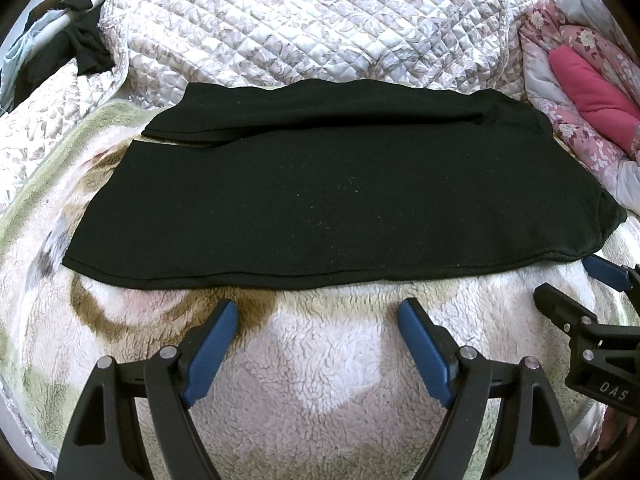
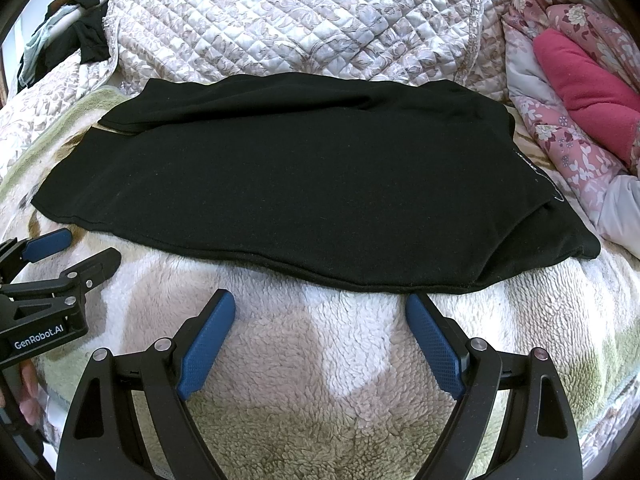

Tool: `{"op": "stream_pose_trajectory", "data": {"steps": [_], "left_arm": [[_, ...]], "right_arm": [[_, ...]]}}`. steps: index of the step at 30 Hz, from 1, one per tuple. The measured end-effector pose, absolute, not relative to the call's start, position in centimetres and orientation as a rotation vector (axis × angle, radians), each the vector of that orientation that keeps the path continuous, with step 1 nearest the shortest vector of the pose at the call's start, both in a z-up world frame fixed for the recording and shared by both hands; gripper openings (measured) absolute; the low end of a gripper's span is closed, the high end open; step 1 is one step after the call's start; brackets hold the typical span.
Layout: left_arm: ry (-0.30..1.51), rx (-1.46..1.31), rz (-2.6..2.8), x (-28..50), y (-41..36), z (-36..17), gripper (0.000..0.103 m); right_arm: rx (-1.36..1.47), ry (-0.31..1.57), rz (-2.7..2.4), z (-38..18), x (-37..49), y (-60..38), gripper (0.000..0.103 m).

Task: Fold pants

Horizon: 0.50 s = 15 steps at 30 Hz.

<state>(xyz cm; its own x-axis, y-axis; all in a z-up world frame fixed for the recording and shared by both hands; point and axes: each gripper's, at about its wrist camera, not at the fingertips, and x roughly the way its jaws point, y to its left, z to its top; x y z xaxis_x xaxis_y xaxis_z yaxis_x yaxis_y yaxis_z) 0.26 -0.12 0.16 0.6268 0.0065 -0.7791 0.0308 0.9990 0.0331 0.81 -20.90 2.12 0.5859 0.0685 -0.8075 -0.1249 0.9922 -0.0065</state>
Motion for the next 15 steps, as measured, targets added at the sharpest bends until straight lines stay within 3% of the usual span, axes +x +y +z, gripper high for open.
{"op": "stream_pose_trajectory", "data": {"steps": [15], "left_arm": [[0.889,0.048,-0.014,0.19,-0.38,0.27,0.085]], "right_arm": [[-0.065,0.939,0.116,2.1,0.75,-21.0,0.087]]}}
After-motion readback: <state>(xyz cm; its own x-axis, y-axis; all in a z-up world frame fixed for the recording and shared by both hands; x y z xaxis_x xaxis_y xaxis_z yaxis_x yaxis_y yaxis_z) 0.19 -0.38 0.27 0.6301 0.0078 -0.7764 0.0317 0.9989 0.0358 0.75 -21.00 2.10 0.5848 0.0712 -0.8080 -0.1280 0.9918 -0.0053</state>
